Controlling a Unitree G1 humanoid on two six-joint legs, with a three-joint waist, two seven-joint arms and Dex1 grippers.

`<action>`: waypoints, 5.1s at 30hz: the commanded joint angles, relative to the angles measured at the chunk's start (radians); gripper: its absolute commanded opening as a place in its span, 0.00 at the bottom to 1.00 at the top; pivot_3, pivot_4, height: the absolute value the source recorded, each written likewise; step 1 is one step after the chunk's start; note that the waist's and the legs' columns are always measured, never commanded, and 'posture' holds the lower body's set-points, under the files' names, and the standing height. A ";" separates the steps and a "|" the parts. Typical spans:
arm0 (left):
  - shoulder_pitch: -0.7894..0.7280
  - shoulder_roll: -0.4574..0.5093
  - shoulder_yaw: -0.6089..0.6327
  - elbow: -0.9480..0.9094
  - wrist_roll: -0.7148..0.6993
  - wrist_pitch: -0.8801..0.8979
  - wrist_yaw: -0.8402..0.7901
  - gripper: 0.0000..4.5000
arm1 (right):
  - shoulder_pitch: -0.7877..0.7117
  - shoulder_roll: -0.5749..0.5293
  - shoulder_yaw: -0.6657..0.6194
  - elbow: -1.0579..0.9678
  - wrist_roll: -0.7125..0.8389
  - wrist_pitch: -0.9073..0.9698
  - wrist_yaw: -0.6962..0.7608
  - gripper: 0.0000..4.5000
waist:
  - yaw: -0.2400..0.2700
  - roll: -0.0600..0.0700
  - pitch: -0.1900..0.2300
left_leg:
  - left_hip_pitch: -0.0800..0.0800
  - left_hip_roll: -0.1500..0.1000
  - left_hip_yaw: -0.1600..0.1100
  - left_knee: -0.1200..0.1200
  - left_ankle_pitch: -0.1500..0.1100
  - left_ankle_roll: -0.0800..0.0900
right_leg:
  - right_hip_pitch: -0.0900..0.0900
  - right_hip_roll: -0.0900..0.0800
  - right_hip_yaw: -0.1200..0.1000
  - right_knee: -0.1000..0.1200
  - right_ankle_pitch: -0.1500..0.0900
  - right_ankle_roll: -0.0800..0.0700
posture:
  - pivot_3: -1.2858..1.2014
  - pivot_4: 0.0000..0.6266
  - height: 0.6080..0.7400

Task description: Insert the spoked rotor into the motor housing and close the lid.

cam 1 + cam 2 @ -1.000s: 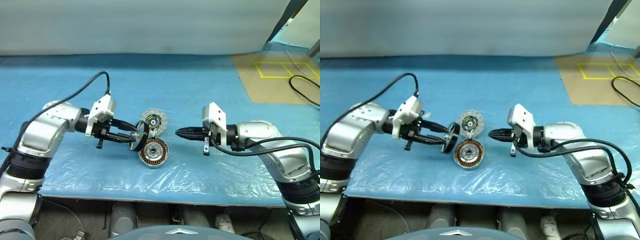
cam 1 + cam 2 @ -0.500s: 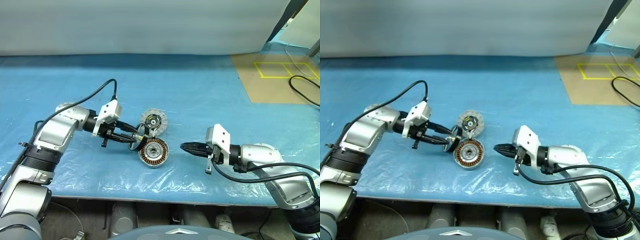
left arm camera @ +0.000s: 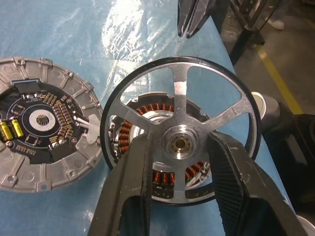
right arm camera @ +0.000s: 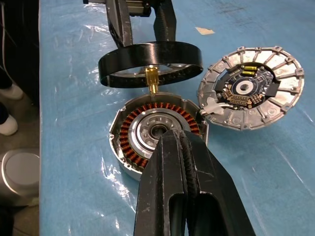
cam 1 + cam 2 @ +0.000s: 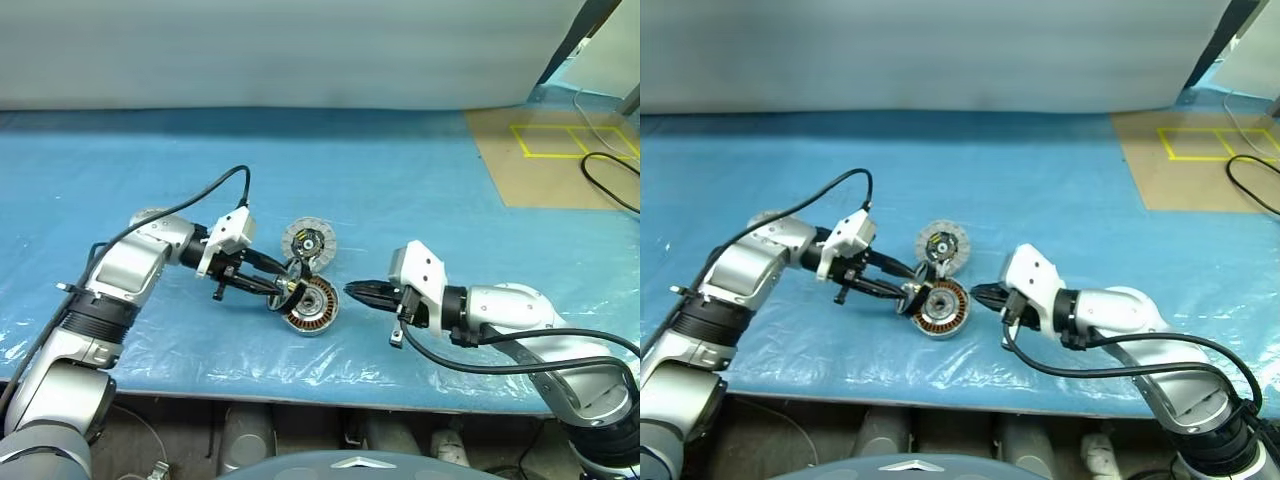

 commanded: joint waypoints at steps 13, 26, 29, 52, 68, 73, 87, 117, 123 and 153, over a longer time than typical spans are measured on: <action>0.006 -0.051 -0.009 0.023 0.027 -0.068 0.020 0.29 | 0.057 -0.048 -0.036 -0.122 0.073 0.100 -0.061 0.00 | 0.001 0.000 0.000 | 0.000 -0.001 -0.001 -0.001 0.000 0.000 | 0.000 0.000 0.000 0.000 0.000 0.003 | 0.52 0.24 1.00; -0.007 -0.029 -0.027 0.030 0.058 -0.059 -0.012 0.29 | 0.115 -0.058 -0.065 -0.145 0.079 0.086 -0.088 0.00 | 0.001 0.000 0.000 | 0.000 -0.002 -0.001 -0.001 0.000 0.000 | 0.001 0.000 0.001 0.000 0.000 0.003 | 0.52 0.24 1.00; -0.009 -0.017 -0.042 0.025 0.072 -0.056 -0.017 0.29 | 0.124 -0.059 -0.068 -0.146 0.075 0.076 -0.088 0.00 | 0.001 0.000 0.000 | 0.001 -0.002 -0.001 -0.001 0.000 0.000 | 0.001 0.000 0.001 0.000 -0.001 0.003 | 0.52 0.24 1.00; -0.044 -0.052 -0.048 0.059 0.117 -0.110 0.003 0.51 | 0.173 -0.095 -0.098 -0.151 0.078 0.033 -0.082 0.00 | 0.002 0.000 0.000 | 0.001 -0.003 -0.001 -0.001 0.000 0.000 | 0.002 -0.001 0.001 0.000 -0.001 0.003 | 0.52 0.24 1.00; -0.050 -0.035 0.020 0.010 0.051 -0.053 0.029 0.63 | 0.172 -0.100 -0.101 -0.139 0.080 0.025 -0.062 0.00 | 0.002 0.000 0.000 | 0.001 -0.004 -0.002 -0.001 0.000 0.000 | 0.002 -0.002 0.001 0.000 -0.001 0.004 | 0.52 0.24 1.00; -0.033 -0.015 0.047 -0.042 0.013 -0.007 0.045 0.63 | 0.169 -0.097 -0.101 -0.137 0.081 0.018 -0.058 0.00 | 0.002 0.000 0.000 | 0.001 -0.004 -0.002 -0.001 0.000 0.000 | 0.002 -0.002 0.001 0.000 -0.001 0.004 | 0.52 0.24 1.00; 0.360 -0.087 0.297 -0.317 -0.174 0.008 0.340 0.63 | 0.093 -0.090 -0.124 -0.170 0.177 0.010 -0.024 0.00 | 0.002 0.000 0.000 | 0.000 -0.003 -0.002 -0.001 0.000 0.000 | 0.002 -0.002 0.001 0.000 -0.004 0.001 | 0.52 0.24 1.00; 0.634 -0.087 0.322 -0.239 -0.146 -0.304 0.356 0.63 | -0.261 0.061 -0.023 0.507 0.064 -0.300 0.385 0.00 | -0.026 -0.001 0.000 | 0.003 0.003 -0.001 0.001 -0.001 0.004 | 0.007 -0.002 -0.002 -0.001 -0.004 0.000 | 0.52 0.24 1.00; 0.603 -0.105 0.313 -0.198 -0.166 -0.312 0.339 0.63 | -0.213 0.058 0.022 0.444 0.043 -0.294 0.390 0.00 | -0.026 0.000 0.000 | 0.006 0.004 0.000 0.001 -0.001 0.004 | 0.009 -0.002 -0.002 -0.001 -0.004 -0.001 | 0.52 0.24 1.00; 0.639 -0.099 0.296 -0.363 -0.169 -0.220 0.403 0.63 | -0.342 0.314 0.273 0.843 -0.223 -0.558 0.519 0.00 | -0.030 -0.001 0.000 | 0.003 0.005 0.000 0.001 -0.001 0.004 | 0.007 -0.002 -0.003 0.000 -0.005 -0.002 | 0.52 0.24 1.00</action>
